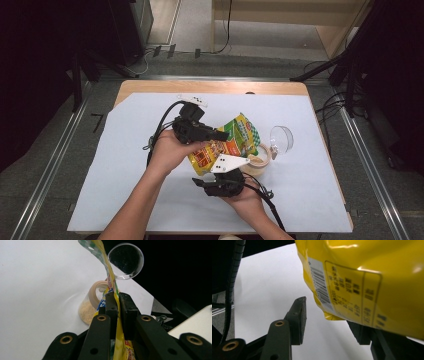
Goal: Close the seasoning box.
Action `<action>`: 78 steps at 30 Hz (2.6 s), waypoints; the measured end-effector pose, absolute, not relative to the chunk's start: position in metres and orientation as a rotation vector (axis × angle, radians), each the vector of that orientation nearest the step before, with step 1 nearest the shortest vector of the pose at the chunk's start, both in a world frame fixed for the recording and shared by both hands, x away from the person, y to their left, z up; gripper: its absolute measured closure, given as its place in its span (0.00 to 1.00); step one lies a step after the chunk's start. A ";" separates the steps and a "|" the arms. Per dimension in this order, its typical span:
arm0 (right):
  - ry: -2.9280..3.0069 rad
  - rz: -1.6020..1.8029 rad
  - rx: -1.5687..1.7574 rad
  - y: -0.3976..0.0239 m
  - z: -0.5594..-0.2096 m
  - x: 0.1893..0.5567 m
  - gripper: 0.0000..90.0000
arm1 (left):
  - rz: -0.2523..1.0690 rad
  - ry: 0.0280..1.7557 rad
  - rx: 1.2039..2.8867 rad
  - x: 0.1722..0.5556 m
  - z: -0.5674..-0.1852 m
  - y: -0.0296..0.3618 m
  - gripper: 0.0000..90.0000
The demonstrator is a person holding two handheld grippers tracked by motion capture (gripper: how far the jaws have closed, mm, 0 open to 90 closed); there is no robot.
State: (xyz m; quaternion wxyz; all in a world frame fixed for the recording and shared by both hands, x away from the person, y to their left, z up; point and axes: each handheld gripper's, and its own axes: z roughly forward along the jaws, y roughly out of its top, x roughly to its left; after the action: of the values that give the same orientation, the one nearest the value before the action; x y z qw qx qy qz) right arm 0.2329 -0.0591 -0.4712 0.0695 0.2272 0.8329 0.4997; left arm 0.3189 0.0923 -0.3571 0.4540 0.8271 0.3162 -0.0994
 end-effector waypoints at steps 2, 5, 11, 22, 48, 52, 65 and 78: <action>2.512 1.496 0.680 -0.059 -0.473 0.232 0.58 | -0.246 0.774 2.045 0.317 -0.358 0.094 0.97; 2.517 1.492 0.682 -0.059 -0.475 0.232 0.58 | -0.243 0.777 2.049 0.316 -0.359 0.096 0.97; 2.534 1.467 0.691 -0.059 -0.480 0.231 0.58 | -0.243 0.759 2.069 0.313 -0.361 0.101 0.97; 2.551 1.422 0.702 -0.063 -0.487 0.234 0.60 | -0.241 0.763 2.078 0.313 -0.367 0.097 0.92; 2.583 1.373 0.660 -0.059 -0.492 0.232 0.60 | -0.228 0.710 2.092 0.311 -0.367 0.098 0.97; 2.577 1.377 0.658 -0.060 -0.491 0.233 0.60 | -0.241 0.705 2.070 0.311 -0.365 0.105 0.98; 2.542 1.409 0.662 -0.065 -0.487 0.235 0.59 | -0.268 0.712 2.042 0.311 -0.361 0.121 0.99; 2.520 1.441 0.680 -0.069 -0.482 0.235 0.58 | -0.235 0.729 1.995 0.310 -0.354 0.136 0.98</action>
State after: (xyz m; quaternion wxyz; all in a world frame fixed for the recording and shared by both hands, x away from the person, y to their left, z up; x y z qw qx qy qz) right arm 0.2351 -0.0692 -0.4820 0.0802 0.2275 0.8425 0.4817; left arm 0.3097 0.1365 -0.3545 0.4813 0.8183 0.2991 -0.0962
